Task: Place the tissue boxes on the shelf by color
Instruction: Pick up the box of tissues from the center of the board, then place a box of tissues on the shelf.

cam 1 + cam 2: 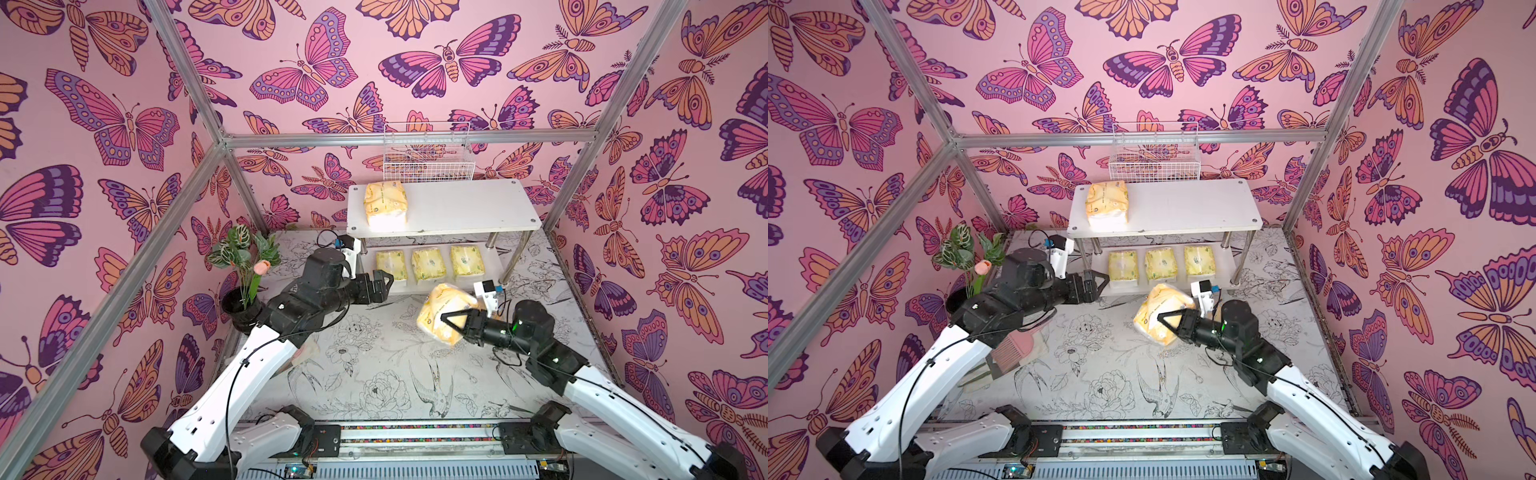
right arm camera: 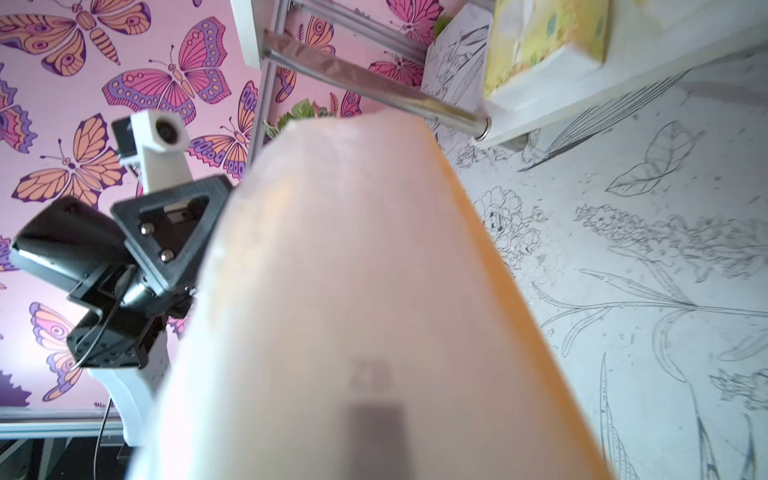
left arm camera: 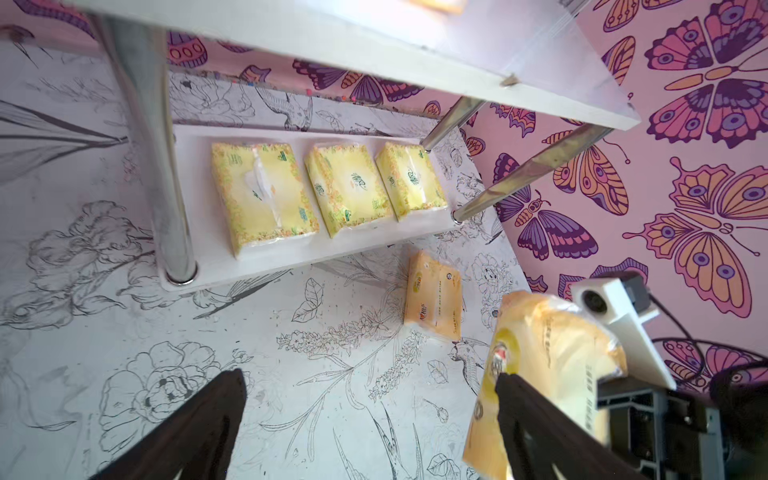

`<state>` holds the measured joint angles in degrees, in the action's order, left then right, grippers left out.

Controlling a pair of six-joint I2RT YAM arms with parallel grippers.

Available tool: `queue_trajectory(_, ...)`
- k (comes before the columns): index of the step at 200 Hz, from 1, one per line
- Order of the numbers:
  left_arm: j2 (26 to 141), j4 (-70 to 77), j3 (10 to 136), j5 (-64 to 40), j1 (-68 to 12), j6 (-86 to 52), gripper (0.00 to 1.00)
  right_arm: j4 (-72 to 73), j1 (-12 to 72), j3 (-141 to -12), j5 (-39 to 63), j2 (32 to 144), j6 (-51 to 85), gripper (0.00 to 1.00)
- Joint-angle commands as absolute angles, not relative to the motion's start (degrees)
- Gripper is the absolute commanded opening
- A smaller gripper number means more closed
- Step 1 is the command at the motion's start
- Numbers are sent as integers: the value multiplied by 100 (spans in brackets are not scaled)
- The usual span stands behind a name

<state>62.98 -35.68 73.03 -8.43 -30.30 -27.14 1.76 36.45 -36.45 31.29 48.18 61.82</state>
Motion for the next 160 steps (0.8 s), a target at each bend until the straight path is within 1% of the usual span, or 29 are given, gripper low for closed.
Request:
queue_trajectory(1, 6305, -4461, 7856, -852, -2938, -2083, 100, -1880, 3417, -4638, 3650, 5084, 5212, 25)
queue_trajectory(20, 6457, -4689, 8341, -931, -2887, -1934, 100, -2474, 3280, -5843, 3656, 5537, 4758, 25)
queue_trajectory(24, 6498, -4728, 8434, -948, -2879, -1907, 100, -2577, 3247, -6045, 3817, 5643, 4696, 25)
queue_trajectory(43, 6670, -4834, 8765, -983, -2835, -1805, 100, -2937, 3061, -7144, 3895, 6186, 4398, 25)
queue_trajectory(85, 6961, -4883, 9077, -1134, -2736, -1835, 100, -3307, 2474, -9029, 4029, 7390, 4274, 25)
queue_trajectory(122, 7110, -4854, 9115, -1167, -2725, -1894, 100, -3280, 1928, -10086, 4301, 8379, 4496, 25)
queue_trajectory(160, 7152, -4794, 9122, -1160, -2716, -1942, 100, -3277, 1784, -10883, 4500, 9306, 4611, 26)
